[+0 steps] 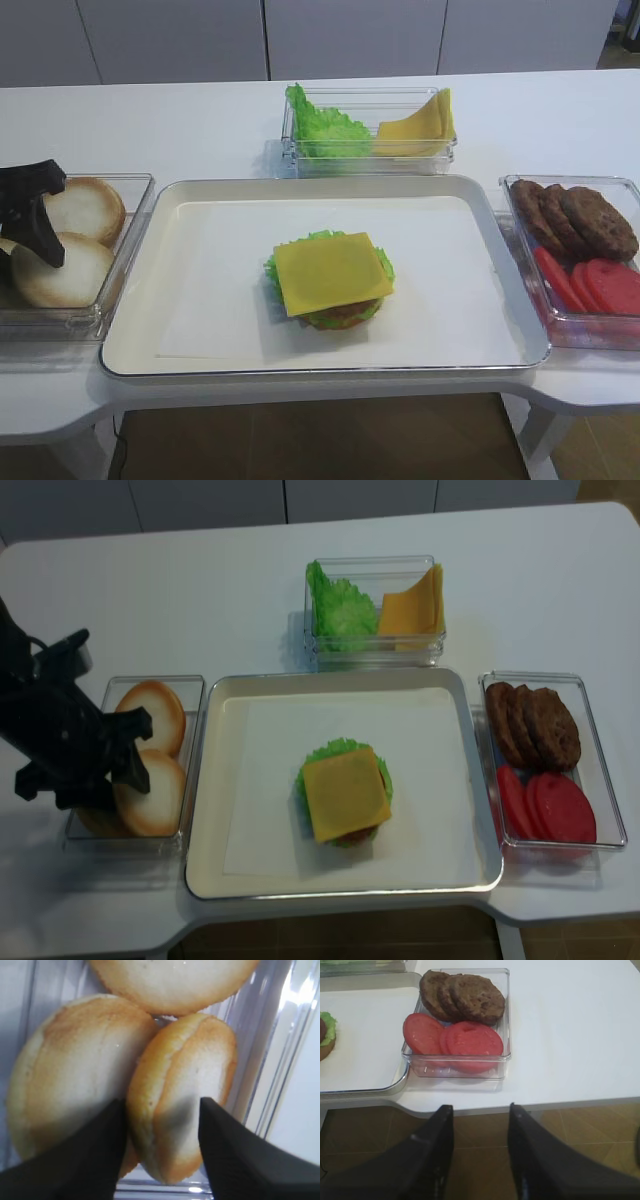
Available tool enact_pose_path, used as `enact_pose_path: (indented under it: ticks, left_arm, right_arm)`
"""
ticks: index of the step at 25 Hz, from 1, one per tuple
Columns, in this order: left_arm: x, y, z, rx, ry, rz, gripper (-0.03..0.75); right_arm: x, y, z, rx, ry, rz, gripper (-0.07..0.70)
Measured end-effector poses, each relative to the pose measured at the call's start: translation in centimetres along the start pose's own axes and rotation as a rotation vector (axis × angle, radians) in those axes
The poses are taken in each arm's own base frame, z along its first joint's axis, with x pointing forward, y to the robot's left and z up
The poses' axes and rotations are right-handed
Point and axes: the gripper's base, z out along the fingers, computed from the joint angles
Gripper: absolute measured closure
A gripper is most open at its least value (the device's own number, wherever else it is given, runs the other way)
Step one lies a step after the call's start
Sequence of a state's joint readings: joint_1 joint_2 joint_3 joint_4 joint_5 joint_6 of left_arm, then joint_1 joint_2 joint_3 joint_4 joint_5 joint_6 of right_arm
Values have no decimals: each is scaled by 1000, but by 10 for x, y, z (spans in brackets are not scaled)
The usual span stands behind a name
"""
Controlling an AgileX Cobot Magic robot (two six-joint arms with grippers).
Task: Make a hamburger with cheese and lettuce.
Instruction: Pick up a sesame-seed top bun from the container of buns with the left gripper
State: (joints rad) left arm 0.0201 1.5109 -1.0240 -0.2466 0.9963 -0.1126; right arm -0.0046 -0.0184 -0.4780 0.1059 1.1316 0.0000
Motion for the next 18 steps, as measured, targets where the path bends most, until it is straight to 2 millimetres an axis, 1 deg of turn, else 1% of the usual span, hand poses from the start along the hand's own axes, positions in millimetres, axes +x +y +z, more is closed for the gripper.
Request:
enact_pose_path:
  ticks: [15,18]
  left_arm:
    - [0,1,0,-12,-1,30,519]
    - [-1,2,0,-17,-3,37,530]
  right_arm:
    - [0,0,0,0,0,0,357]
    - [0,0,0,0,0,0,357]
